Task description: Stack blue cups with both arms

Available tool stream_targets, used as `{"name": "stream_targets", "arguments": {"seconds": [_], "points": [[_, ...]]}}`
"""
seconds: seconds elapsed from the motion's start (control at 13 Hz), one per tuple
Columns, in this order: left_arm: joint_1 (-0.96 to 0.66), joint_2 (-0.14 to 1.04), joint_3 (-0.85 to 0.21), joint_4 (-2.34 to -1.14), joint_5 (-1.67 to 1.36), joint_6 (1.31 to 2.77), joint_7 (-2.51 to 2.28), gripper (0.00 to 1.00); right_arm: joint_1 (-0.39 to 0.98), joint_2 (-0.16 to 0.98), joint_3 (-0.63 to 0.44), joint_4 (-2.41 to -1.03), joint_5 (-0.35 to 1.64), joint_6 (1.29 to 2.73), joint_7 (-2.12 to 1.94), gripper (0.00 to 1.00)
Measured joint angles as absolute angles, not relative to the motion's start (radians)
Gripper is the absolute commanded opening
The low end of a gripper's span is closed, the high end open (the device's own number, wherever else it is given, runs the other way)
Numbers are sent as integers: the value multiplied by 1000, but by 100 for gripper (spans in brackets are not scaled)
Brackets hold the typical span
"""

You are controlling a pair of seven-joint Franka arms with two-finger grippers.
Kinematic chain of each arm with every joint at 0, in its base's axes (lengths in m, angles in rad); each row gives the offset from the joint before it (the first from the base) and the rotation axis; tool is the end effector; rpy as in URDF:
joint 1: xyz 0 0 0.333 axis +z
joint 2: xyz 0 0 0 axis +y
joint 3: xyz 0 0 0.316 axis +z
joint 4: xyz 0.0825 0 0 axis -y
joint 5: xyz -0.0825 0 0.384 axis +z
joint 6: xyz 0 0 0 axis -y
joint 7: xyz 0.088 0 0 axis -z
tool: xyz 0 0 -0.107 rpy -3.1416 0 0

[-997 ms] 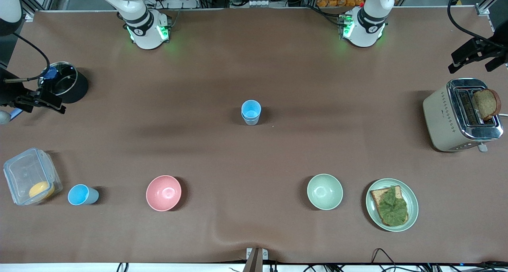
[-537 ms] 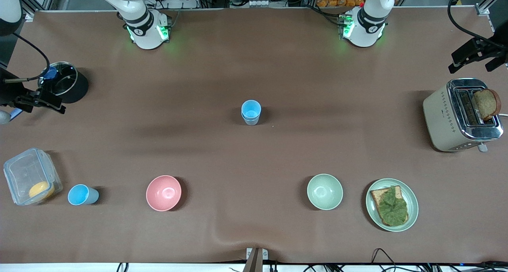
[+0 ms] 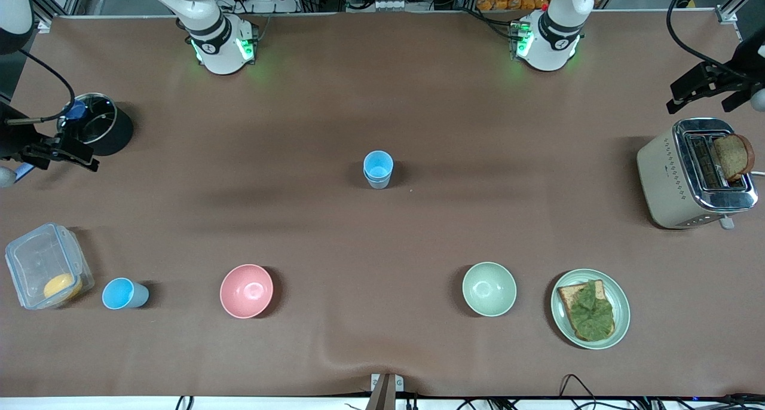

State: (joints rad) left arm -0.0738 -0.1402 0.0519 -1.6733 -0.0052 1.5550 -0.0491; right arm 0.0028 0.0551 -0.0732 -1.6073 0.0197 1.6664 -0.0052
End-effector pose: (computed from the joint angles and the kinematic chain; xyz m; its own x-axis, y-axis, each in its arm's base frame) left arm 0.5084 -0.0097 0.6492 0.9994 0.0268 0.0211 0.0265 -0.9996 0.0135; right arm 0.5769 -0.0377 0.5845 0.9978 -0.0669 0.0042 -0.0668 -0.9976 -0.0156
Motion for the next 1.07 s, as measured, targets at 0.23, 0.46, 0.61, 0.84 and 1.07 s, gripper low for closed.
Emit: {"name": "stream_targets", "arguments": {"seconds": [0.23,0.46,0.61,0.84,1.07], "points": [[-74,-140,36,-1673,-5,1555,-49,100,-5,55,-74,-1602,20,1666,-5,100],[-72,-138,36,-1673,-5,1555,-49,100,-18,55,-74,-1596,20,1662,-5,100],[-72,-136,36,-1673,-5,1554,-49,100,-28,55,-74,-1595,20,1658,-5,100],[-72,-134,36,-1673,-5,1554,-49,100,-31,56,-74,-1595,20,1644,-5,100],[-71,-134,36,-1673,-5,1554,-49,100,-32,56,-73,-1594,20,1639,-5,100]]}}
